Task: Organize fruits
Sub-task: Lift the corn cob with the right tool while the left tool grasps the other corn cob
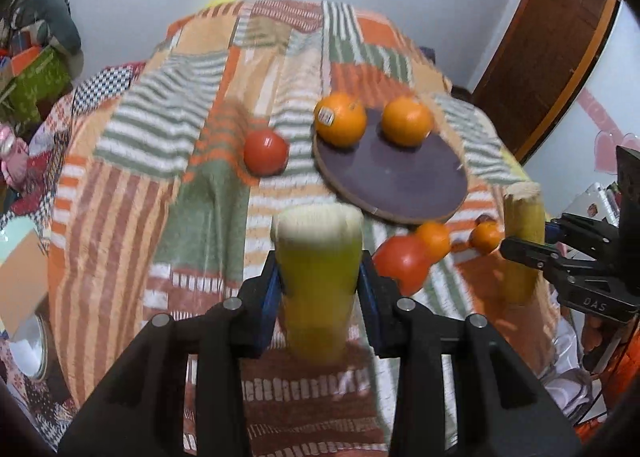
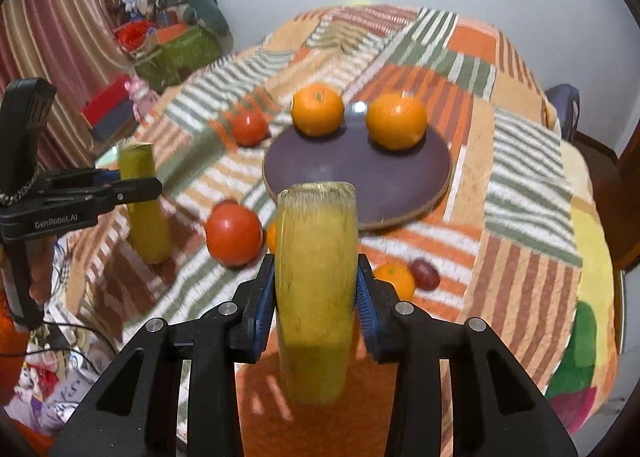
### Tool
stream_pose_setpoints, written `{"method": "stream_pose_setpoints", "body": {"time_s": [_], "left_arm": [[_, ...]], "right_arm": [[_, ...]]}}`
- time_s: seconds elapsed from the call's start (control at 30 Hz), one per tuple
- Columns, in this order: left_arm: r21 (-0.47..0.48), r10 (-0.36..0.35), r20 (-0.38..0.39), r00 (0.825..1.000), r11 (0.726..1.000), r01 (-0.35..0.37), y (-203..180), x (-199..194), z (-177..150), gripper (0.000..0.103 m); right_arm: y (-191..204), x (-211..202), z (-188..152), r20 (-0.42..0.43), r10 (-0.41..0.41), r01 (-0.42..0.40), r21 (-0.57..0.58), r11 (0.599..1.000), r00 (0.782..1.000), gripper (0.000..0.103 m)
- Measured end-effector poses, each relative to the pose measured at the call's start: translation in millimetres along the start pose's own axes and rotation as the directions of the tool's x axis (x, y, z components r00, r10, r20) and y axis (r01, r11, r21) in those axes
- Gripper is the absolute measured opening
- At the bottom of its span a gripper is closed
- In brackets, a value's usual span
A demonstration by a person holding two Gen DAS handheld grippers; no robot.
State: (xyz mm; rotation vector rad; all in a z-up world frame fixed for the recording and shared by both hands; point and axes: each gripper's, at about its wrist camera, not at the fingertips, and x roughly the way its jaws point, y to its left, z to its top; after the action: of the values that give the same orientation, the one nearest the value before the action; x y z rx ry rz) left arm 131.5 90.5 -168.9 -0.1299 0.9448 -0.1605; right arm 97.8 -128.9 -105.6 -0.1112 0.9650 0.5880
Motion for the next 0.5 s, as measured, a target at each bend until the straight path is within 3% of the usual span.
{"method": "stream_pose_setpoints", "body": {"time_s": [0.23, 0.5], "left_arm": [[0.042, -0.017, 0.076, 0.997, 0.999, 0.014, -22.2, -12.1, 31.9, 0.036], [0.062, -0.053, 0.1, 0.994, 0.997, 0.047, -45.5, -1.9, 57.3, 0.036]], "right_arm": [[-8.1, -11.5, 22.1, 0.085, -0.01, 0.009, 0.011, 1.0, 0.996, 0.034], [-25.8, -15.4, 44.4, 0.157, -0.069, 0.066, 0.022, 0.998, 0.985, 0.034]]}}
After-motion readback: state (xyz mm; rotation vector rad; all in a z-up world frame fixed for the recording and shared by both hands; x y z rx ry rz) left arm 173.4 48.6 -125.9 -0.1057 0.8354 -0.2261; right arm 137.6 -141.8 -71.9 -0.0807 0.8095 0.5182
